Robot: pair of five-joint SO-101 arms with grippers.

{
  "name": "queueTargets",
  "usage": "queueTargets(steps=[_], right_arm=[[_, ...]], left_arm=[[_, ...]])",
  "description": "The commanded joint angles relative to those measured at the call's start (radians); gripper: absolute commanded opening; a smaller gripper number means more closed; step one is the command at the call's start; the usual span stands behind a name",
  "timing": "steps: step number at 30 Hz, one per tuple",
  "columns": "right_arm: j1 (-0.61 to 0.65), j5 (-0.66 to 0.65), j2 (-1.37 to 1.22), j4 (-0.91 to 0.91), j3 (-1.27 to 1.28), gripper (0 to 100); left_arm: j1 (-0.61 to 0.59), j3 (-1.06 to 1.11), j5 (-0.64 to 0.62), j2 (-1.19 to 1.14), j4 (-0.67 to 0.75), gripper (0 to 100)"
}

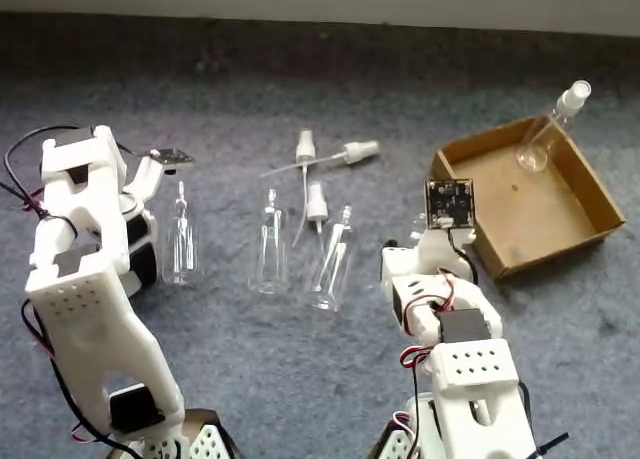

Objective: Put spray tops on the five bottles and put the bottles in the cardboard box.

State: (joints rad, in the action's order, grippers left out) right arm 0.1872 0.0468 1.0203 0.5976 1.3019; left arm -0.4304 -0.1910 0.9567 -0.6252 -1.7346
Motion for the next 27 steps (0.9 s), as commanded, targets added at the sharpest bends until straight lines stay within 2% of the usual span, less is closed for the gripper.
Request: queueTargets(steps=[1, 6, 15, 27], right_arm=[[-0.008, 0.002, 0.027, -0.022, -0.01, 21.0], [-0.008, 0.002, 0.027, -0.022, -0.01, 21.0], [-0.008, 0.002, 0.027, -0.022, -0.01, 21.0], [-0.008, 0.002, 0.027, -0.022, -0.01, 21.0]], left_arm=[[-0.012, -0.05, -0.153, 0.107, -0.017, 5], [-0.01, -0.044, -0.212, 0.236, -0.018, 5], [-0.027, -0.018, -0.213, 0.433, -0.025, 5], [-0.027, 0.314, -0.213, 0.909, 0.006, 5]])
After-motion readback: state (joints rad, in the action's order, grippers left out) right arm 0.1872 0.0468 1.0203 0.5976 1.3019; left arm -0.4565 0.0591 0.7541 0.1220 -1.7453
